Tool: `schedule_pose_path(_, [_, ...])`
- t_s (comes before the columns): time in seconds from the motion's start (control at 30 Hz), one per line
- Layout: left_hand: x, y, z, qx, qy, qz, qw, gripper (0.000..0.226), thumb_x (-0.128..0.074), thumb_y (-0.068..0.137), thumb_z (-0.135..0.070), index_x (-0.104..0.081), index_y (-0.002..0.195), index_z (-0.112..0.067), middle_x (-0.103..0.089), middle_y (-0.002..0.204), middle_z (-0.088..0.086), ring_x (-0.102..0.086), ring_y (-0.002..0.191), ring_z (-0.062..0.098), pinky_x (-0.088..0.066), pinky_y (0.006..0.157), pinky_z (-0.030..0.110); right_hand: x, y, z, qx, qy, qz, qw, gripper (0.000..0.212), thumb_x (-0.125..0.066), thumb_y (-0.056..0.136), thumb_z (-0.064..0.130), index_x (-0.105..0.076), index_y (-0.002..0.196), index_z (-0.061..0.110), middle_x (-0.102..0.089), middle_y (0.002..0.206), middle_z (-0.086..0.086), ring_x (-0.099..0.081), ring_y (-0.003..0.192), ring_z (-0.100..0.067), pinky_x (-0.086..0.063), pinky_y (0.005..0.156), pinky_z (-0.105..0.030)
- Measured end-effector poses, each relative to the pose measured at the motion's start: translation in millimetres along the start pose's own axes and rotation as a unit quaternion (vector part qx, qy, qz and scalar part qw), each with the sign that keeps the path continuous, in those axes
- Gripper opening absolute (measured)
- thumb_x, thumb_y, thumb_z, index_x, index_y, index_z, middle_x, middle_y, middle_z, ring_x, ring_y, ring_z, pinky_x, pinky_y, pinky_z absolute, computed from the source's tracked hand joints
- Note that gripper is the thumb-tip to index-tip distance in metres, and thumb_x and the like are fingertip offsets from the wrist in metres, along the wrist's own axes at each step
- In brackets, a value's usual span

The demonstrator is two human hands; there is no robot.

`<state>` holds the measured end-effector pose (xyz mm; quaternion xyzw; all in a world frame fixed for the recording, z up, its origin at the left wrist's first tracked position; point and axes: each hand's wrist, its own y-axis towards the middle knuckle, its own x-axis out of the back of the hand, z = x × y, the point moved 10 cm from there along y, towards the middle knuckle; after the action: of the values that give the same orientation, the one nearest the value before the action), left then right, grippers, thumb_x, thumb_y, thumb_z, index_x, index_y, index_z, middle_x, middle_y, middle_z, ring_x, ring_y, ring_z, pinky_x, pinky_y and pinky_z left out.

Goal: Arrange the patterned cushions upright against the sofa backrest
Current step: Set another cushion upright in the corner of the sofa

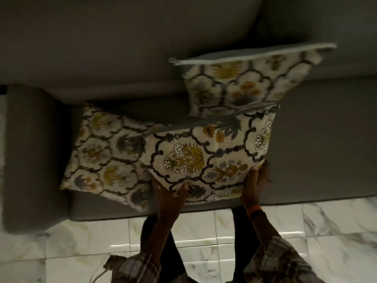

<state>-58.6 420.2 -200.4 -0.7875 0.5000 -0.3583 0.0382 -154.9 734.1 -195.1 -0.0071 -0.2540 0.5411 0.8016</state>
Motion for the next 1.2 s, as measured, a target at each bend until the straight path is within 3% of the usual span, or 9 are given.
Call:
schedule_pose_path(0.13, [-138.8,-34.5,-81.1,-0.058,0.017,0.093,0.994,0.069,-0.068,0.081,-0.061,-0.051,0.132,-0.019,-0.057,0.138,0.001,-0.051,0.131,0.009,-0.037,0.115,0.022,132.9,103.7,-12.5,0.034,0.008,-0.076,0.997,0.051,-0.039,0.095,0.04,-0.045,0.137,0.068,-0.057,0.135,0.008,-0.048,0.125,-0.016,-0.037,0.111,-0.044])
schedule_pose_path(0.23, [-220.2,-37.6,-136.4,-0.106,0.026,0.134,0.985,0.06,-0.08,0.079,-0.043,-0.06,0.126,-0.012,-0.063,0.125,-0.01,-0.049,0.124,-0.015,-0.034,0.104,0.003,194.6,174.6,-20.8,0.049,0.047,-0.065,0.996,0.044,-0.04,0.096,0.033,-0.052,0.138,0.039,-0.06,0.135,-0.016,-0.055,0.124,-0.028,-0.044,0.108,-0.052])
schedule_pose_path(0.43, [-399.5,1.2,-245.7,-0.136,0.082,0.196,0.968,0.107,-0.059,0.076,-0.071,-0.025,0.152,-0.004,-0.036,0.157,0.016,-0.033,0.146,0.027,-0.03,0.122,0.042,306.7,332.9,-18.2,0.065,0.075,-0.053,0.994,0.045,-0.036,0.102,0.025,-0.047,0.144,0.012,-0.057,0.133,-0.002,-0.056,0.113,0.015,-0.046,0.1,-0.01])
schedule_pose_path(0.53, [-458.9,24.5,-310.2,-0.198,0.084,0.22,0.952,0.103,-0.064,0.08,-0.062,-0.016,0.155,-0.011,-0.028,0.161,0.013,-0.028,0.149,0.027,-0.029,0.123,0.046,340.0,403.5,-11.1,0.094,0.085,-0.056,0.99,0.073,-0.037,0.099,0.047,-0.04,0.15,-0.005,-0.05,0.143,-0.014,-0.056,0.12,-0.002,-0.044,0.104,-0.016])
schedule_pose_path(0.67, [-515.3,55.7,-369.6,-0.25,0.091,0.224,0.937,0.104,-0.068,0.08,-0.062,-0.015,0.156,-0.015,-0.028,0.161,0.011,-0.028,0.149,0.026,-0.034,0.119,0.05,362.4,485.3,-3.7,0.089,0.111,-0.056,0.988,0.072,-0.037,0.098,0.046,-0.029,0.159,0.009,-0.044,0.151,-0.004,-0.045,0.138,-0.019,-0.04,0.108,-0.008])
schedule_pose_path(0.8, [-561.3,66.7,-400.4,-0.257,0.095,0.232,0.933,0.114,-0.063,0.074,-0.071,-0.006,0.156,-0.016,-0.024,0.161,0.014,-0.029,0.148,0.027,-0.035,0.12,0.042,386.5,557.0,-6.4,0.085,0.13,-0.075,0.985,0.069,-0.036,0.102,0.036,-0.025,0.164,0.006,-0.034,0.167,-0.012,-0.037,0.152,-0.031,-0.033,0.128,-0.04])
schedule_pose_path(0.93, [-598.6,56.9,-420.2,-0.287,0.097,0.246,0.921,0.117,-0.078,0.079,-0.041,0.005,0.157,-0.014,-0.005,0.164,0.016,-0.017,0.149,0.023,-0.026,0.117,0.029,402.5,608.3,-10.9,0.077,0.123,-0.075,0.987,0.05,-0.032,0.11,0.017,-0.034,0.158,0.004,-0.045,0.147,-0.004,-0.051,0.128,-0.012,-0.041,0.104,-0.005])
schedule_pose_path(1.1, [-632.3,63.3,-426.5,-0.281,0.097,0.248,0.922,0.126,-0.071,0.069,-0.062,0.014,0.155,-0.025,0.005,0.164,0.011,-0.014,0.15,0.035,-0.031,0.117,0.047,400.9,632.6,-46.0,0.036,0.114,-0.078,0.99,0.043,-0.031,0.114,0.013,-0.034,0.157,0.009,-0.046,0.142,0.003,-0.051,0.117,0.004,-0.039,0.107,-0.016])
schedule_pose_path(1.2, [-636.3,70.5,-423.4,-0.254,0.091,0.246,0.931,0.126,-0.069,0.067,-0.063,0.014,0.154,-0.027,0.004,0.164,0.012,-0.015,0.15,0.037,-0.033,0.118,0.051,393.3,626.8,-50.7,0.04,0.074,-0.085,0.993,0.048,-0.028,0.117,0.02,-0.026,0.163,0.006,-0.039,0.162,-0.007,-0.045,0.144,-0.018,-0.033,0.114,-0.014])
